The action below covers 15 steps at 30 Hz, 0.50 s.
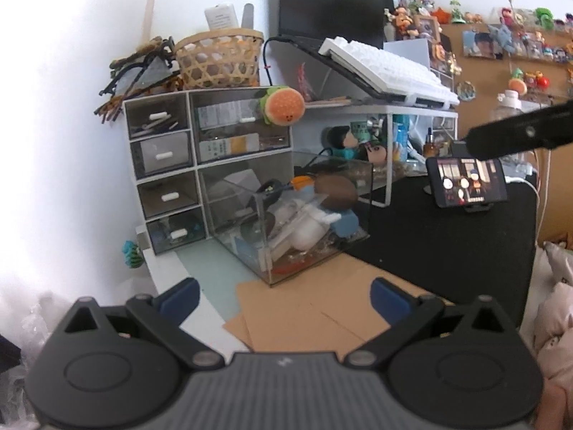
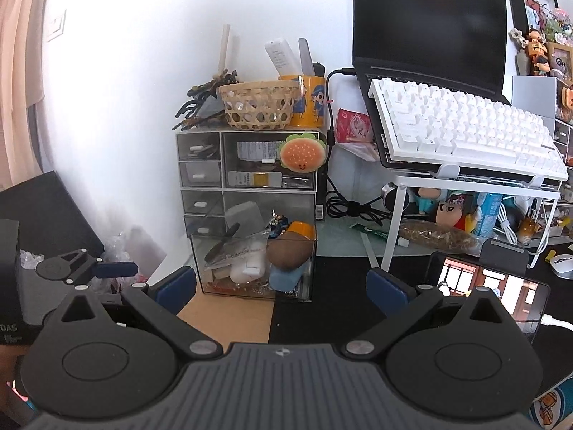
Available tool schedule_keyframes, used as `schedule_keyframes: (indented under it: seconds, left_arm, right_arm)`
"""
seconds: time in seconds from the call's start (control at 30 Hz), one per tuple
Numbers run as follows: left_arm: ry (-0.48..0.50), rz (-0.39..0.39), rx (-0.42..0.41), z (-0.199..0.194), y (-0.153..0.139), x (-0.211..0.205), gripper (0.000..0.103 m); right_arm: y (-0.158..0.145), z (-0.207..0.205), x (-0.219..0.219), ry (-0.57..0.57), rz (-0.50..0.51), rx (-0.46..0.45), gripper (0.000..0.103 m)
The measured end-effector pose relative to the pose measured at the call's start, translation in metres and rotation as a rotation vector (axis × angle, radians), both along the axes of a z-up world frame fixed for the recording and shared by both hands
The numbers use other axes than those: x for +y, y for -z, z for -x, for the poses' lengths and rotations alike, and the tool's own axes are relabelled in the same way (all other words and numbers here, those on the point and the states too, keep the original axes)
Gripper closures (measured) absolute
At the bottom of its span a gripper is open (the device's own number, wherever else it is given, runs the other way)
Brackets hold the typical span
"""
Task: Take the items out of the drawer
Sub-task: 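Move the right tool toward the open clear drawer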
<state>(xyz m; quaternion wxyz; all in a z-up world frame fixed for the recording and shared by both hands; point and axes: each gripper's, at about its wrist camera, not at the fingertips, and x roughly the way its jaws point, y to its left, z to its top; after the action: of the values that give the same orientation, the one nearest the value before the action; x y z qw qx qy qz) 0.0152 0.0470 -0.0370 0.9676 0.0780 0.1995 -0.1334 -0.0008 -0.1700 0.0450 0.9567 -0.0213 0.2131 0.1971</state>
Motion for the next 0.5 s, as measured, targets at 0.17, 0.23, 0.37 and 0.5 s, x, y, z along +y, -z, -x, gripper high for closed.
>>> schedule_keyframes:
  seconds: [0.17, 0.23, 0.37, 0.5]
  left_arm:
    - [-0.010, -0.018, -0.004, 0.004, -0.001, -0.001, 0.000]
    - [-0.011, -0.026, -0.005, 0.004, -0.001, -0.002, 0.000]
    - [-0.006, -0.023, -0.004, 0.004, -0.001, -0.003, 0.000]
    - [0.000, -0.012, 0.001, 0.003, -0.001, -0.002, 0.000]
  right_arm:
    - [-0.001, 0.002, 0.000, -0.018, -0.002, 0.011, 0.000]
    - [-0.003, 0.002, 0.000, -0.021, 0.010, 0.008, 0.000]
    - [-0.007, -0.003, 0.002, -0.031, 0.023, 0.008, 0.000]
    - [-0.011, -0.010, 0.005, -0.042, 0.033, 0.009, 0.000]
